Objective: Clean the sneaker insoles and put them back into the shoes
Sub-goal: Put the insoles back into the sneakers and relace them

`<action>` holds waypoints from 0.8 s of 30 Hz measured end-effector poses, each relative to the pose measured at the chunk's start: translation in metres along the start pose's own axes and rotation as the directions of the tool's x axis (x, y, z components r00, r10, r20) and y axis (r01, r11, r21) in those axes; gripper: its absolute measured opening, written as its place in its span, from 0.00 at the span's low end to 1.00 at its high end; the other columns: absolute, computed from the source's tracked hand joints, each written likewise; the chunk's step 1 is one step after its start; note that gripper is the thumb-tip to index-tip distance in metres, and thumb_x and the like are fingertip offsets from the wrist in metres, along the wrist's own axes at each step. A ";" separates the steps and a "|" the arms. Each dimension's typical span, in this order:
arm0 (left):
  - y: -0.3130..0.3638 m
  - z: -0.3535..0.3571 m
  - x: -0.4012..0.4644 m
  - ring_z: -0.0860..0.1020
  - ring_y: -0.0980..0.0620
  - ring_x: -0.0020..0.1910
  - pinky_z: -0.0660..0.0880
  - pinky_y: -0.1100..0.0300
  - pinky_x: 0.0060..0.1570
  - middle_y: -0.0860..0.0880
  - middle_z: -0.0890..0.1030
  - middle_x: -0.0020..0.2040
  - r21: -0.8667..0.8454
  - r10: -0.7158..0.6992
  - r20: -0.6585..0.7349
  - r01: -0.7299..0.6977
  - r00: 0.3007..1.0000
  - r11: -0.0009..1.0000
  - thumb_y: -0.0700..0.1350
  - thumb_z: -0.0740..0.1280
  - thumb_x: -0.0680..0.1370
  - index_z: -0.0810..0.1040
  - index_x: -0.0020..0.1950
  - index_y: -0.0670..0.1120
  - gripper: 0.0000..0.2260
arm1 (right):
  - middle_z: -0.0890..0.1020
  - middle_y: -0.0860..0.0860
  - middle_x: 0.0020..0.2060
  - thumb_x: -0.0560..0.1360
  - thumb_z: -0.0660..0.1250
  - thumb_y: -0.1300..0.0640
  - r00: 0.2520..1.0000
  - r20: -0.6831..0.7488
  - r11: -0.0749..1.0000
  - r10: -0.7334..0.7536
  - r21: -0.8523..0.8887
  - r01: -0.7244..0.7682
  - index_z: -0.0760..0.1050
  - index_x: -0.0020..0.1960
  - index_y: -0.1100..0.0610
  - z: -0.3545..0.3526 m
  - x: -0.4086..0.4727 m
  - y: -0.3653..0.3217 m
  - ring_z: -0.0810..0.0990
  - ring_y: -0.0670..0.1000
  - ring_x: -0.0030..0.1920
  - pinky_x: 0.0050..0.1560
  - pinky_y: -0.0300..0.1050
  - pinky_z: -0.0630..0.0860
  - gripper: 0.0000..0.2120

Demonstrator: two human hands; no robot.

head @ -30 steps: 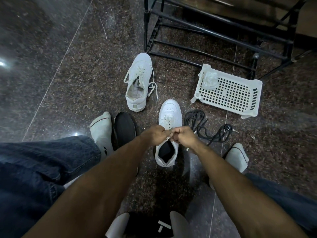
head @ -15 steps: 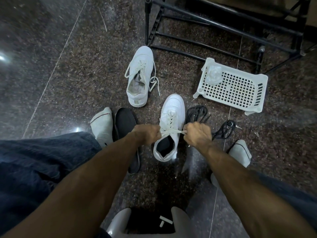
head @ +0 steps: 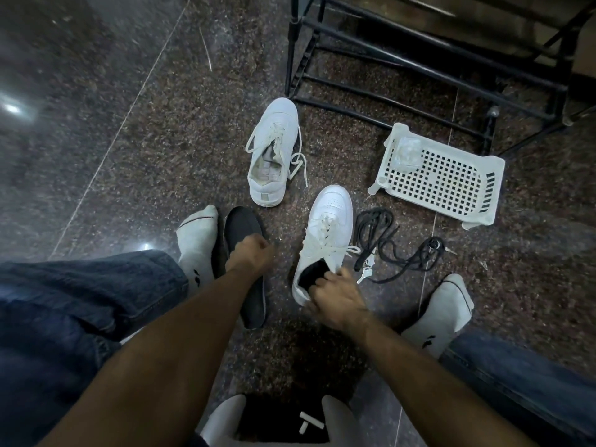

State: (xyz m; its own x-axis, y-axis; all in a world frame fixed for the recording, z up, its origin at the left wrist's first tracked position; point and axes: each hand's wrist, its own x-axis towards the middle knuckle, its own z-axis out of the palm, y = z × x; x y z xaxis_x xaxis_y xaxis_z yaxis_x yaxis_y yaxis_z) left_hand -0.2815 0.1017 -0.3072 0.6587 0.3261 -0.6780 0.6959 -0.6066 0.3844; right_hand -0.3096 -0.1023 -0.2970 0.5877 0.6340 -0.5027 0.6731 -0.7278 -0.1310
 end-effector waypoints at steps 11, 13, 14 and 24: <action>-0.005 -0.030 0.039 0.69 0.38 0.67 0.68 0.47 0.65 0.40 0.65 0.70 -0.058 -0.119 -0.206 0.110 0.971 0.992 0.44 0.65 0.76 0.66 0.71 0.44 0.23 | 0.76 0.52 0.49 0.72 0.66 0.51 0.904 -0.264 0.942 0.336 0.114 -0.317 0.74 0.51 0.54 -0.027 0.036 0.033 0.74 0.55 0.52 0.51 0.53 0.69 0.10; -0.006 -0.032 0.048 0.67 0.38 0.69 0.67 0.49 0.65 0.39 0.63 0.72 -0.043 -0.143 -0.192 0.137 0.971 0.990 0.43 0.65 0.76 0.64 0.72 0.42 0.25 | 0.79 0.53 0.43 0.72 0.67 0.53 0.920 -0.317 0.964 0.232 0.202 -0.174 0.74 0.46 0.55 -0.021 0.041 0.019 0.77 0.57 0.47 0.46 0.51 0.73 0.07; -0.006 -0.033 0.054 0.67 0.38 0.69 0.67 0.49 0.65 0.38 0.64 0.72 -0.024 -0.141 -0.190 0.139 0.972 0.990 0.43 0.65 0.77 0.64 0.72 0.42 0.25 | 0.79 0.54 0.42 0.72 0.66 0.53 0.934 -0.298 0.960 0.196 0.251 -0.121 0.74 0.45 0.56 -0.018 0.044 0.011 0.78 0.58 0.46 0.44 0.50 0.74 0.06; -0.010 -0.025 0.078 0.74 0.37 0.64 0.72 0.50 0.61 0.40 0.74 0.66 -0.009 -0.175 -0.002 0.175 0.985 0.985 0.45 0.66 0.77 0.72 0.67 0.40 0.19 | 0.73 0.53 0.64 0.62 0.64 0.28 0.914 0.315 0.671 0.257 0.623 -0.403 0.64 0.69 0.50 0.013 0.080 -0.035 0.73 0.58 0.63 0.57 0.56 0.75 0.42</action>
State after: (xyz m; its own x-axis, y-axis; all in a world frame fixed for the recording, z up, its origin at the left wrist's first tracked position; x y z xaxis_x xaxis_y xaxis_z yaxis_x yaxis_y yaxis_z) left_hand -0.2302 0.1511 -0.3478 0.5278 0.4287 -0.7333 0.8027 -0.5340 0.2655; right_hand -0.2919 -0.0290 -0.3437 0.5686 0.3101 -0.7620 -0.0650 -0.9064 -0.4174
